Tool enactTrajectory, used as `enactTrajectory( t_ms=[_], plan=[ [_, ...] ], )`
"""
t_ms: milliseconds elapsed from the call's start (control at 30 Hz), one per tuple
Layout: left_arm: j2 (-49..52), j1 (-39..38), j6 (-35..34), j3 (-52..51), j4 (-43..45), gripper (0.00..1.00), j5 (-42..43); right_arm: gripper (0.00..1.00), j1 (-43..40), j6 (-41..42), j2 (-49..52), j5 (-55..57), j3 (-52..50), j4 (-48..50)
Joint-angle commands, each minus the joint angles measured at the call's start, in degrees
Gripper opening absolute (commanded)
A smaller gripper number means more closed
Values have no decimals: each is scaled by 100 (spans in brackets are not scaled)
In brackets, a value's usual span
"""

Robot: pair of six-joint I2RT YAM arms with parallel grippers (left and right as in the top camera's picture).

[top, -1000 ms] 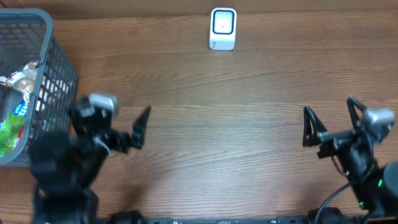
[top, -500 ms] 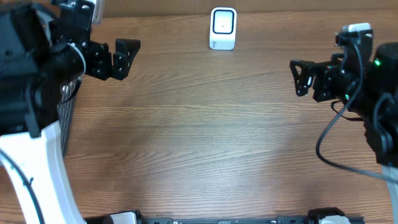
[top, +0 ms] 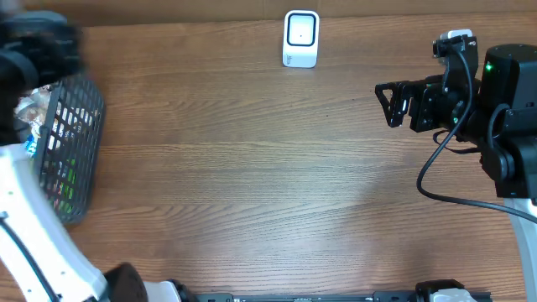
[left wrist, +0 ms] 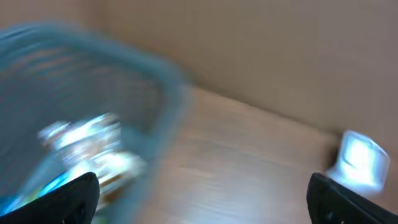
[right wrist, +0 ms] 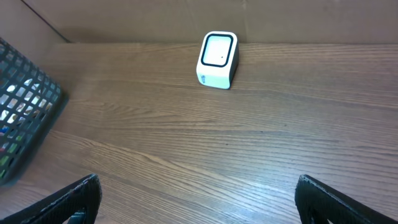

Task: Scan the item barcode
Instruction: 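Reach the left gripper into the grey basket toward the snack bags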

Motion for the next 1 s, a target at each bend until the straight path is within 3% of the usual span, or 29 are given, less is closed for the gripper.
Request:
enactTrajectory(
  t_ms=[0, 200, 967],
  plan=[
    [468, 942, -918, 90, 37, 97, -282, 100, 28, 35, -39, -76, 170, -33],
    [1246, 1416, -782, 90, 339, 96, -293, 100, 28, 35, -39, -76, 170, -15],
    [3912, 1320, -938, 90, 1259, 100, -896, 100, 28, 297, -2, -118, 170, -90]
  ],
)
